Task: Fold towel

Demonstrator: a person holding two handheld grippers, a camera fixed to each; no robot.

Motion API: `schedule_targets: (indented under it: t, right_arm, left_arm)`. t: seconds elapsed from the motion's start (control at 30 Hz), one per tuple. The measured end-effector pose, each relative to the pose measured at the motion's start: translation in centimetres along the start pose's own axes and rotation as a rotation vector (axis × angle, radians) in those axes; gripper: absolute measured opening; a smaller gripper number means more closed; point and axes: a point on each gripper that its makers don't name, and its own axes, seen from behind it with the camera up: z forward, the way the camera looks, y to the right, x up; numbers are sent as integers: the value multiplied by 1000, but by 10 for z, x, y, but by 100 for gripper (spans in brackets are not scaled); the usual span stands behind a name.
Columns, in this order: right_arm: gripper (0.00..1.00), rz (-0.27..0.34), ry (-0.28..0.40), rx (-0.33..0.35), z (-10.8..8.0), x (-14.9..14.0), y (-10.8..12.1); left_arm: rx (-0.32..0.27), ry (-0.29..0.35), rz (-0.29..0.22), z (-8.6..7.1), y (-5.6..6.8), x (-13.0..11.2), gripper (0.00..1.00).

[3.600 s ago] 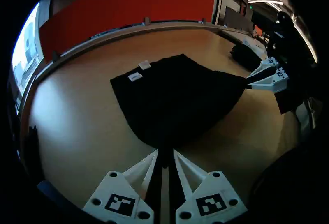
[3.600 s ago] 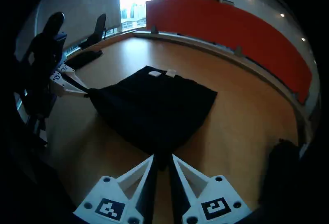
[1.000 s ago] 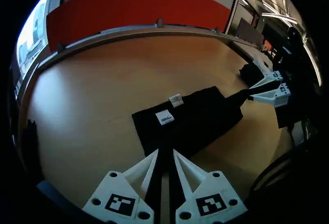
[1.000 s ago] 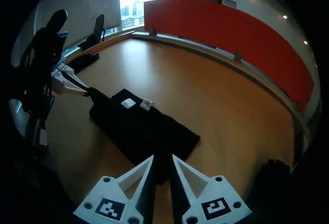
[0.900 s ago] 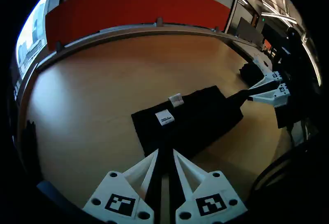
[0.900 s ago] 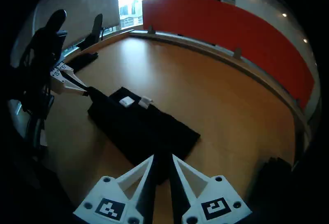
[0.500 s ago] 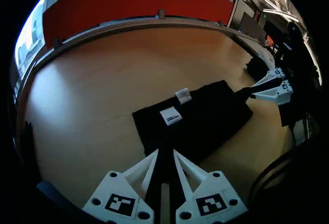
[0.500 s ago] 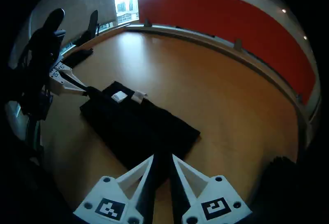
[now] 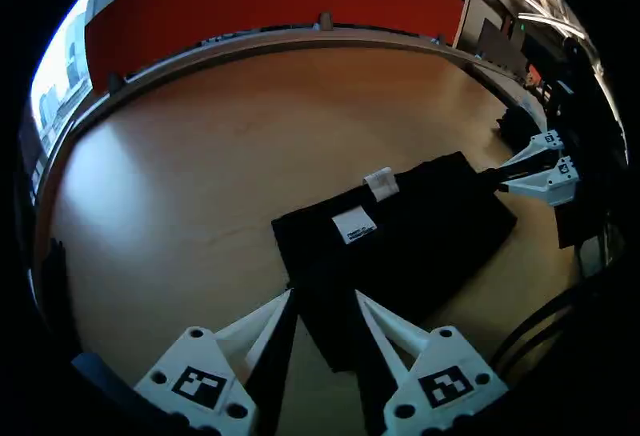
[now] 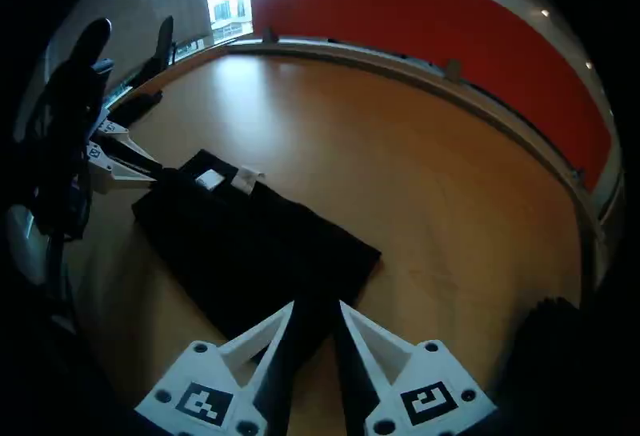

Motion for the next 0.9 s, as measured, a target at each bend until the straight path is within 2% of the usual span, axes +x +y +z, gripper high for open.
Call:
schedule_targets:
  t: [0.1,0.2,0.33,0.47,0.6,0.9]
  right_arm:
    - [43,1,-8,-8,2,-3,2]
    - [60,3,-14,-24,4,-5,6]
    - [68,6,-21,-38,6,-7,10]
    - [75,8,-22,-56,9,-6,16]
    - [78,10,-17,-68,10,-2,20]
    - [93,-1,-8,-105,10,6,35]
  left_arm:
    - [12,-6,-4,2,-4,-1,40]
    - [18,-5,-10,2,-7,0,40]
    - [28,-4,-4,2,-10,1,61]
    - [39,-4,5,2,-14,3,68]
    - [50,-3,3,2,-19,6,72]
    - [80,7,-8,3,-28,16,80]
